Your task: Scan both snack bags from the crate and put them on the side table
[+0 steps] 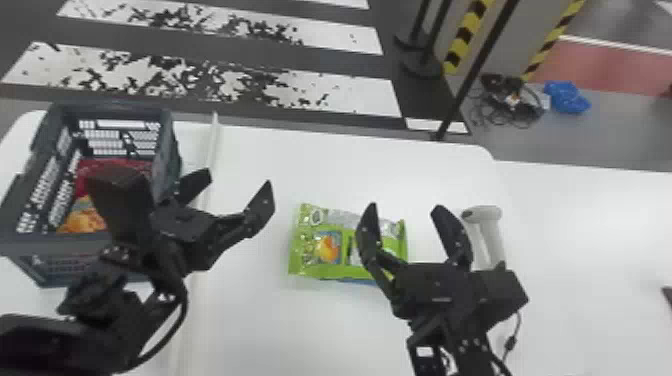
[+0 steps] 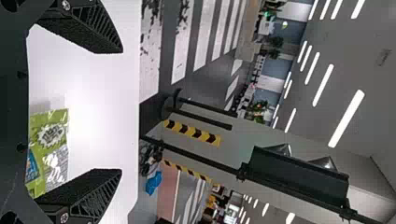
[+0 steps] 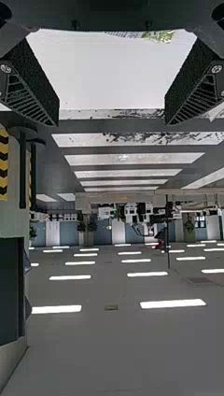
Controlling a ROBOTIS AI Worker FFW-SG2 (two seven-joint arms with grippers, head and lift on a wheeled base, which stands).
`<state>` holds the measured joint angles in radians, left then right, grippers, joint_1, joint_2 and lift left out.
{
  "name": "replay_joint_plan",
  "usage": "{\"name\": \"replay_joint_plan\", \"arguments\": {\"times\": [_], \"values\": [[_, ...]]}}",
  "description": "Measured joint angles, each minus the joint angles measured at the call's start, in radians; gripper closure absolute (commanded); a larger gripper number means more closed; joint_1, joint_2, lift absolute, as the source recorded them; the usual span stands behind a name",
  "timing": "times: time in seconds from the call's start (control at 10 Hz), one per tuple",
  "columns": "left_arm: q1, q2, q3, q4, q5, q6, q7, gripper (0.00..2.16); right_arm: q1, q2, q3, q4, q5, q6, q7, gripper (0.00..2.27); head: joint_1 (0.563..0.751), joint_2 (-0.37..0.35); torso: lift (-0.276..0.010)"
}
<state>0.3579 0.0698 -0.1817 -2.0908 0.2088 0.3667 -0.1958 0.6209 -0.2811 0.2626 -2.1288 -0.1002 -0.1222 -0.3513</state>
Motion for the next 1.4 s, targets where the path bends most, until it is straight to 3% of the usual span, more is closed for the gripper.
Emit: {"name": "replay_joint_plan", "arguments": {"times": [0.2, 0.5, 0.7, 0.9, 1.1, 1.2, 1.3, 1.4], "values": [[0.079, 0.019, 0.073, -0.11, -0.04, -0.047, 0.017, 0.05, -0.01, 0.0, 0.011, 0.005, -0.003, 0.005, 0.0, 0.06, 0.695, -0.084, -0.087], [0.149, 0.022, 0.178, -0.16, -0.028, -0.078, 0.014, 0.05, -0.025, 0.0, 0.03, 0.021, -0.022, -0.004, 0.003, 0.04, 0.695, 0.013, -0.087], [0.167, 0.022, 0.204, -0.165, -0.023, -0.092, 0.015, 0.05, -0.027, -0.001, 0.034, 0.04, 0.0, -0.054, 0.012, 0.05, 0.695, 0.034, -0.087], [0.168, 0.022, 0.209, -0.166, -0.02, -0.094, 0.016, 0.05, -0.028, -0.003, 0.052, 0.09, 0.034, -0.244, 0.003, 0.07, 0.695, 0.045, -0.087], [0.168, 0.021, 0.209, -0.165, -0.02, -0.093, 0.016, 0.05, -0.033, -0.002, 0.059, 0.109, 0.047, -0.265, 0.003, 0.19, 0.695, 0.05, -0.087], [0.169, 0.021, 0.209, -0.165, -0.02, -0.092, 0.016, 0.05, -0.039, -0.001, 0.059, 0.116, 0.048, -0.226, 0.009, 0.81, 0.695, 0.052, -0.087], [0.173, 0.021, 0.21, -0.165, -0.02, -0.092, 0.016, 0.05, -0.044, -0.001, 0.06, 0.123, 0.049, -0.187, 0.027, 1.89, 0.695, 0.058, -0.087], [0.178, 0.021, 0.212, -0.164, -0.02, -0.091, 0.016, 0.05, -0.046, -0.001, 0.061, 0.124, 0.05, -0.134, 0.041, 2.12, 0.695, 0.066, -0.087]]}}
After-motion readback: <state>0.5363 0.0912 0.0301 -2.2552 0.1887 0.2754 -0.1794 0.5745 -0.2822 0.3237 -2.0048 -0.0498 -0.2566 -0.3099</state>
